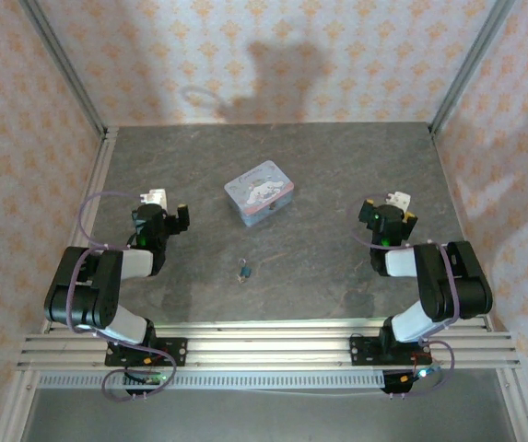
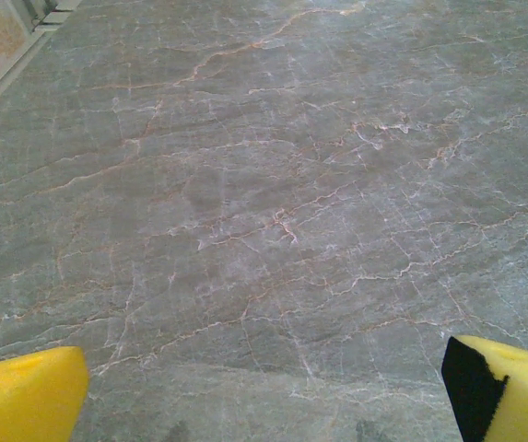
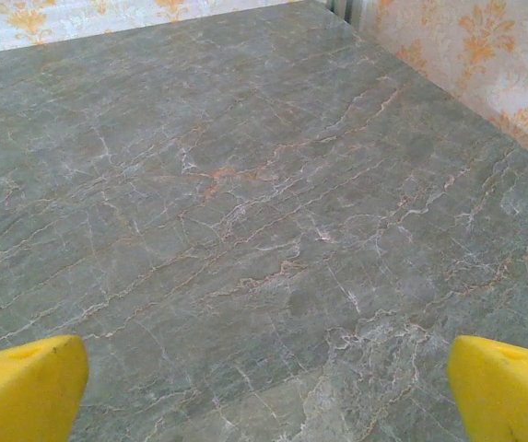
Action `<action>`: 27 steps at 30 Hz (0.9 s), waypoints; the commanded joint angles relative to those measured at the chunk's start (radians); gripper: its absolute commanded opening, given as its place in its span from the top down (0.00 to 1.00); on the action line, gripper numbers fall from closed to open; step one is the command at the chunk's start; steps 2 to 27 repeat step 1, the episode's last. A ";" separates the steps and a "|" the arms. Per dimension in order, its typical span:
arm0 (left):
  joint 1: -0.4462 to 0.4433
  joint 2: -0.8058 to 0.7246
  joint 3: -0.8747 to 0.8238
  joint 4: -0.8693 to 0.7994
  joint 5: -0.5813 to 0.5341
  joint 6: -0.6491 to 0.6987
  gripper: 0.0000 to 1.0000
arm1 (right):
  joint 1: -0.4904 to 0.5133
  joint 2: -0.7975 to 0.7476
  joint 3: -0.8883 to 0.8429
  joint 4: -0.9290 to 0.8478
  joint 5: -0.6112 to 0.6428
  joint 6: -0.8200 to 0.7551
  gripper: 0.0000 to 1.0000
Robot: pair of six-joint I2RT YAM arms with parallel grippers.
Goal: Unlock the padlock with the key
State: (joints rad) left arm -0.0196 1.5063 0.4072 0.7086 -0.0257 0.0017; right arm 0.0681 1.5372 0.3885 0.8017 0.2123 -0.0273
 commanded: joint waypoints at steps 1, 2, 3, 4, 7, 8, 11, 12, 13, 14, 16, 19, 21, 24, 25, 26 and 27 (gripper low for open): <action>-0.006 -0.011 0.022 0.028 0.003 0.017 0.00 | -0.005 -0.013 0.013 0.012 0.010 0.013 0.01; -0.006 -0.011 0.022 0.028 0.003 0.017 0.00 | -0.005 -0.013 0.013 0.012 0.010 0.013 0.01; -0.006 -0.011 0.022 0.028 0.003 0.017 0.00 | -0.005 -0.013 0.013 0.012 0.010 0.013 0.01; -0.006 -0.011 0.022 0.028 0.003 0.017 0.00 | -0.005 -0.013 0.013 0.012 0.010 0.013 0.01; -0.006 -0.011 0.022 0.028 0.003 0.017 0.00 | -0.005 -0.013 0.013 0.012 0.010 0.013 0.01; -0.006 -0.011 0.022 0.028 0.003 0.017 0.00 | -0.005 -0.013 0.013 0.012 0.010 0.013 0.01; -0.006 -0.011 0.022 0.028 0.003 0.017 0.00 | -0.005 -0.013 0.013 0.012 0.010 0.013 0.01; -0.006 -0.011 0.022 0.028 0.003 0.017 0.00 | -0.005 -0.013 0.013 0.012 0.010 0.013 0.01; -0.006 -0.011 0.022 0.028 0.003 0.017 0.00 | -0.005 -0.013 0.013 0.012 0.010 0.013 0.01; -0.006 -0.011 0.022 0.028 0.003 0.017 0.00 | -0.005 -0.013 0.013 0.012 0.010 0.013 0.01; -0.006 -0.011 0.022 0.028 0.003 0.017 0.00 | -0.005 -0.013 0.013 0.012 0.010 0.013 0.01; -0.006 -0.011 0.022 0.028 0.003 0.017 0.00 | -0.005 -0.013 0.013 0.012 0.010 0.013 0.01; -0.006 -0.011 0.022 0.028 0.003 0.017 0.00 | -0.005 -0.013 0.013 0.012 0.010 0.013 0.01; -0.006 -0.011 0.022 0.028 0.003 0.017 0.00 | -0.005 -0.013 0.013 0.012 0.010 0.013 0.01; -0.006 -0.011 0.022 0.028 0.003 0.017 0.00 | -0.005 -0.013 0.013 0.012 0.010 0.013 0.01; -0.006 -0.011 0.022 0.028 0.003 0.017 0.00 | -0.005 -0.013 0.013 0.012 0.010 0.013 0.01; -0.006 -0.011 0.022 0.028 0.003 0.017 0.00 | -0.005 -0.013 0.013 0.012 0.010 0.013 0.01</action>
